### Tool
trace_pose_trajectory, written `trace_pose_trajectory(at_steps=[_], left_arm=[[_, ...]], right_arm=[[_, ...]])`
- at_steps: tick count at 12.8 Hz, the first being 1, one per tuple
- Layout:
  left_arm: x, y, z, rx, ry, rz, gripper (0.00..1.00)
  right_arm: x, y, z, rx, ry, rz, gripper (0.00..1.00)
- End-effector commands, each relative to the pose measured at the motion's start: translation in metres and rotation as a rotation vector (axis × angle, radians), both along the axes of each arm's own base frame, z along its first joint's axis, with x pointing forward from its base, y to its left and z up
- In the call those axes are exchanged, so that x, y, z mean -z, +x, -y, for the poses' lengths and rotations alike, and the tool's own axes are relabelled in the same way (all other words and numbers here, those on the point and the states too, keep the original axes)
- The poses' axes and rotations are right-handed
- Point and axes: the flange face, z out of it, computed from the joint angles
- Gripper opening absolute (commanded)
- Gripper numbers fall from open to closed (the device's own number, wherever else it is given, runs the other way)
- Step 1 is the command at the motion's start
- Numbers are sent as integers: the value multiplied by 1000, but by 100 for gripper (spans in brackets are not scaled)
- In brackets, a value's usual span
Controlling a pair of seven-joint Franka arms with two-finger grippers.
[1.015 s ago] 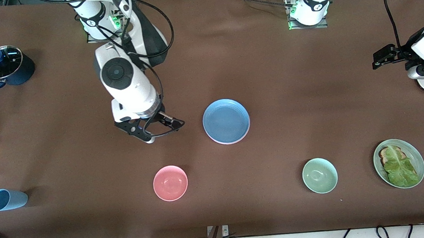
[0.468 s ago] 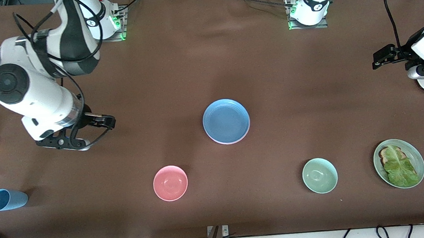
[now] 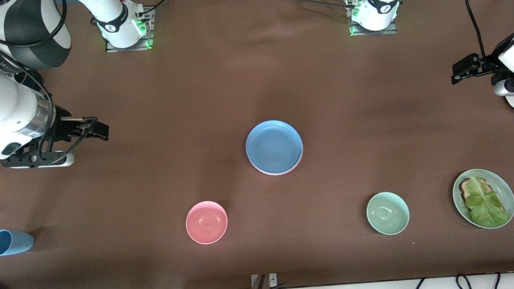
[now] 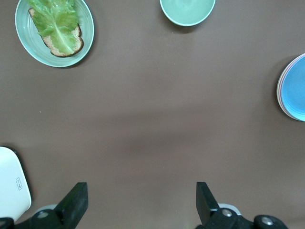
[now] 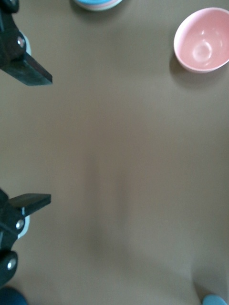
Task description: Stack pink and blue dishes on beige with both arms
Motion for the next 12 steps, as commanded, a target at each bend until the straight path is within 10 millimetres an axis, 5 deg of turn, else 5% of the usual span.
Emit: trace_pose_trajectory(at_steps=[1,4,8,12], left_arm=[[-5,-3,1,15,-11,1,100],[-5,-3,1,14,-11,1,100],[-5,-3,1,14,-11,1,100],[-5,-3,0,12,-11,1,100]], right_arm=[[-6,-34,18,-33,-8,4,100],[-12,-57,30,-59,5,45,100],[-39,-55,39,-100,6,21,100],[-29,-50,37,-179,8,9,100]])
